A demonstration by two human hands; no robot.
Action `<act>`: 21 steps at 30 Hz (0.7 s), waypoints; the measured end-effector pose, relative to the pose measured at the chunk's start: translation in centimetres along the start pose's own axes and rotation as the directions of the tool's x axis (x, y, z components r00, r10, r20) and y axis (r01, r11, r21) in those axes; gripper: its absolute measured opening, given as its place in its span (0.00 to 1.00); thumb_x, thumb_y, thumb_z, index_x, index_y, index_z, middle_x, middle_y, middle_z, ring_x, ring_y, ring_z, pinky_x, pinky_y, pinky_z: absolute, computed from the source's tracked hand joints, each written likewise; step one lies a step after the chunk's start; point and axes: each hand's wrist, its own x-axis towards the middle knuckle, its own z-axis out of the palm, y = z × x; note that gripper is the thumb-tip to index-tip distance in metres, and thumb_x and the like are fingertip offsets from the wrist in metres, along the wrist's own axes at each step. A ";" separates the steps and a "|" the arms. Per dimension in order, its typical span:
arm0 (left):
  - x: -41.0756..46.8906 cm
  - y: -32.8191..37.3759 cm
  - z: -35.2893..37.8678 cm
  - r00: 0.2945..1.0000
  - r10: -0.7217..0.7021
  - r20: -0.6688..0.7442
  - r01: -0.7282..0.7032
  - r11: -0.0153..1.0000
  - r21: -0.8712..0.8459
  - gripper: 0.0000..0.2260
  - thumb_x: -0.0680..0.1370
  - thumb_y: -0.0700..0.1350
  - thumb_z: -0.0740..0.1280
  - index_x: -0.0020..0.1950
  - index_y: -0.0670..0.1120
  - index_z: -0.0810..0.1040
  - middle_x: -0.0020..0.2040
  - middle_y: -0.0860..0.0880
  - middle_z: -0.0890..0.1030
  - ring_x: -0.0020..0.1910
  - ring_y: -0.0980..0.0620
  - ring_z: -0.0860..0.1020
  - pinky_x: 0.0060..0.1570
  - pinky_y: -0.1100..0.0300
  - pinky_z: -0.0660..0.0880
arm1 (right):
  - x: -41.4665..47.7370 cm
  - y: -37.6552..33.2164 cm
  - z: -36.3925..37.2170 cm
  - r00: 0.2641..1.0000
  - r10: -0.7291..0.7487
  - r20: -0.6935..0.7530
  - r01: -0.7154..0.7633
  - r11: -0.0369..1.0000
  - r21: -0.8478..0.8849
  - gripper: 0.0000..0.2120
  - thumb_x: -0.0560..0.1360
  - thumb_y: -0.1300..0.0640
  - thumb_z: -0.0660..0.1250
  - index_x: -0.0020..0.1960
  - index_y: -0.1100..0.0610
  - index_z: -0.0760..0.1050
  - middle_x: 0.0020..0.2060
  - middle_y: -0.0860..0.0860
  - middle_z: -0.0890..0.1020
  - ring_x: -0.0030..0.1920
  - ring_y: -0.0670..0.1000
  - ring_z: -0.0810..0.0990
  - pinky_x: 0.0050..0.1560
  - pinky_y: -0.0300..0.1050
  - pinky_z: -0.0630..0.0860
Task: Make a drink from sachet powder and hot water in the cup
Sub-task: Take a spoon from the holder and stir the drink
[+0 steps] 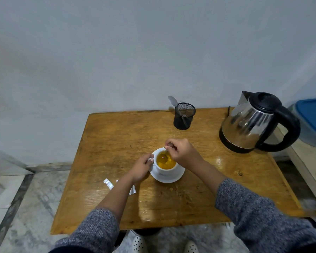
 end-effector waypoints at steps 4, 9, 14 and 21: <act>-0.1 0.1 -0.1 1.000 0.000 0.010 0.000 1.000 0.004 0.08 0.80 0.43 0.56 0.53 0.49 0.73 0.54 0.44 0.76 0.49 0.50 0.72 0.45 0.60 0.68 | 0.1 -0.2 -0.2 0.997 -0.056 0.062 0.063 0.990 -0.127 0.06 0.76 0.61 0.61 0.45 0.62 0.76 0.36 0.57 0.81 0.37 0.55 0.77 0.35 0.47 0.69; 0.0 0.1 -0.2 1.000 -0.005 0.011 0.005 1.000 0.027 0.08 0.80 0.44 0.56 0.53 0.50 0.73 0.54 0.44 0.76 0.50 0.49 0.72 0.45 0.60 0.68 | 0.3 -0.6 -1.3 0.964 -0.136 0.227 0.200 0.936 -0.290 0.08 0.78 0.60 0.59 0.49 0.61 0.75 0.41 0.56 0.81 0.38 0.51 0.72 0.38 0.46 0.68; 0.0 0.2 -0.3 0.999 -0.019 0.026 0.018 1.000 0.021 0.08 0.80 0.44 0.56 0.54 0.50 0.74 0.54 0.46 0.76 0.52 0.49 0.72 0.48 0.57 0.67 | 0.6 -1.0 -1.7 0.934 -0.107 0.341 0.216 0.930 -0.298 0.06 0.77 0.58 0.59 0.48 0.58 0.75 0.37 0.53 0.79 0.37 0.51 0.73 0.37 0.46 0.68; -0.1 0.5 -0.3 0.999 -0.029 0.036 0.029 0.999 0.015 0.10 0.80 0.43 0.56 0.57 0.45 0.75 0.55 0.45 0.77 0.54 0.49 0.72 0.52 0.57 0.67 | 1.1 -0.9 -0.7 0.967 -0.054 0.247 0.093 0.985 -0.147 0.08 0.75 0.57 0.63 0.47 0.58 0.80 0.34 0.57 0.83 0.35 0.56 0.79 0.34 0.50 0.74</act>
